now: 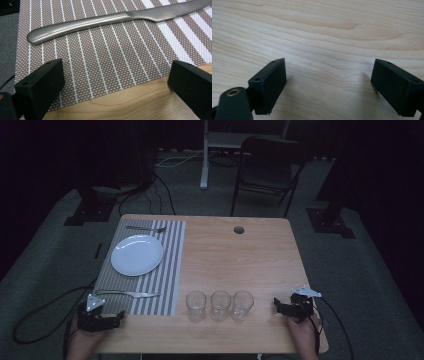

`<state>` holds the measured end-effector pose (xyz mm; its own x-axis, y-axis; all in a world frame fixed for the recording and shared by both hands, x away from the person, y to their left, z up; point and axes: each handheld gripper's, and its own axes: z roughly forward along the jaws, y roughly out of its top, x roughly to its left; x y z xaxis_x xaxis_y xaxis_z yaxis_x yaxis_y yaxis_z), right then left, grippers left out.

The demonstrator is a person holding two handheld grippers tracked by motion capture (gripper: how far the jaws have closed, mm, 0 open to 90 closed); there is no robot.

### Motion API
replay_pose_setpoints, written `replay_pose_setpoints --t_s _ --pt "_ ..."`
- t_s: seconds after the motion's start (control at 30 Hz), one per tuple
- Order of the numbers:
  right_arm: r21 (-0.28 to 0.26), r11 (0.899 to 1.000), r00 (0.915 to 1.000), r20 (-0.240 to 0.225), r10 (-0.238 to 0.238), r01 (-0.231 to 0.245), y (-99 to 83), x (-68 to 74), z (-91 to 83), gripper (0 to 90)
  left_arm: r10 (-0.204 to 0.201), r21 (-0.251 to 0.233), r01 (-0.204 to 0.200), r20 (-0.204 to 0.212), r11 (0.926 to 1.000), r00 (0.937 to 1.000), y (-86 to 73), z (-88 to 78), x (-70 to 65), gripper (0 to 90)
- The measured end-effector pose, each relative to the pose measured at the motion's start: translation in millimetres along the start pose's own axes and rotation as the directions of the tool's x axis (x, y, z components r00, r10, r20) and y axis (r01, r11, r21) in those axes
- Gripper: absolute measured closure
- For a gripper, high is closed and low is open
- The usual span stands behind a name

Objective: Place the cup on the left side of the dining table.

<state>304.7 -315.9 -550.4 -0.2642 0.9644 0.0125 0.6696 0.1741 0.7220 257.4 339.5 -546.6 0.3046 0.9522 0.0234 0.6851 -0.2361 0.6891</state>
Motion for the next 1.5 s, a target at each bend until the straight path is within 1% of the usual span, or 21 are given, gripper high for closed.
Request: replay_pose_setpoints --t_s 0.2,0.43,0.63,0.67,0.7,0.8,0.9,1.13,1.17,1.23,1.27,1.3,1.37,1.4,1.43,1.5 --pt "0.000 1.000 1.0000 0.000 0.000 0.000 0.0 0.0 0.0 12.6 0.009 0.005 -0.010 0.013 0.9999 0.9999 -0.1 -0.6 0.9 1.5" --pt "0.000 1.000 1.0000 0.000 0.000 0.000 0.0 0.0 0.0 12.6 0.011 0.008 -0.011 0.014 0.9999 0.9998 0.1 -0.6 1.1 1.4" --pt "0.000 1.000 1.0000 0.000 0.000 0.000 0.0 0.0 0.0 12.6 0.022 0.011 -0.023 0.022 0.9997 0.9995 0.2 -1.4 0.8 1.5" --pt "0.000 1.000 1.0000 0.000 0.000 0.000 0.0 0.0 0.0 12.7 0.035 0.013 -0.035 0.029 0.9993 0.9990 -0.2 -2.1 0.0 1.5" --pt "0.000 1.000 1.0000 0.000 0.000 0.000 0.0 0.0 0.0 12.6 0.050 0.009 -0.051 0.025 0.9987 0.9984 -0.7 -3.1 -1.5 1.5" --pt "0.000 1.000 1.0000 0.000 0.000 0.000 0.0 0.0 0.0 12.6 0.068 0.009 -0.068 0.041 0.9976 0.9969 -2.4 -4.9 -2.0 1.6" --pt "0.000 1.000 1.0000 0.000 0.000 0.000 0.0 0.0 0.0 12.6 0.092 0.002 -0.092 0.050 0.9957 0.9945 -3.9 -6.6 -3.9 1.6" --pt "0.000 1.000 1.0000 0.000 0.000 0.000 0.0 0.0 0.0 12.7 0.116 0.005 -0.116 0.075 0.9932 0.9904 -3.9 -7.6 -9.1 2.3" --pt "0.000 1.000 1.0000 0.000 0.000 0.000 0.0 0.0 0.0 12.7 0.119 0.006 -0.120 0.089 0.9927 0.9888 -3.7 -7.7 -10.4 2.3" --pt "0.000 1.000 1.0000 0.000 0.000 0.000 0.0 0.1 0.0 12.7 0.124 -0.004 -0.124 0.098 0.9922 0.9874 -2.9 -8.8 -12.7 2.3" --pt "0.000 1.000 1.0000 0.000 0.000 0.000 0.0 0.0 0.0 12.7 0.125 -0.007 -0.125 0.114 0.9921 0.9856 -2.2 -9.4 -13.7 2.3" --pt "0.000 1.000 1.0000 0.000 0.000 0.000 0.0 0.1 0.0 12.7 0.124 -0.013 -0.123 0.118 0.9923 0.9852 -1.7 -10.1 -14.8 2.3" --pt "0.000 1.000 1.0000 0.000 0.000 0.000 0.0 0.0 0.0 12.7 0.138 -0.025 -0.136 0.133 0.9904 0.9814 0.8 -12.1 -19.4 2.3" --pt "0.000 1.000 1.0000 0.000 0.000 0.000 0.0 0.1 0.0 12.7 0.146 -0.027 -0.144 0.133 0.9892 0.9803 1.8 -12.6 -21.0 2.3" --pt "0.000 1.000 1.0000 0.000 0.000 0.000 0.0 0.1 0.0 12.7 0.154 -0.024 -0.152 0.147 0.9880 0.9770 3.1 -12.8 -22.9 2.3" --pt "0.000 1.000 1.0000 0.000 0.000 0.000 0.0 0.1 0.0 12.7 0.173 -0.026 -0.171 0.135 0.9849 0.9755 4.7 -12.6 -26.8 2.3"
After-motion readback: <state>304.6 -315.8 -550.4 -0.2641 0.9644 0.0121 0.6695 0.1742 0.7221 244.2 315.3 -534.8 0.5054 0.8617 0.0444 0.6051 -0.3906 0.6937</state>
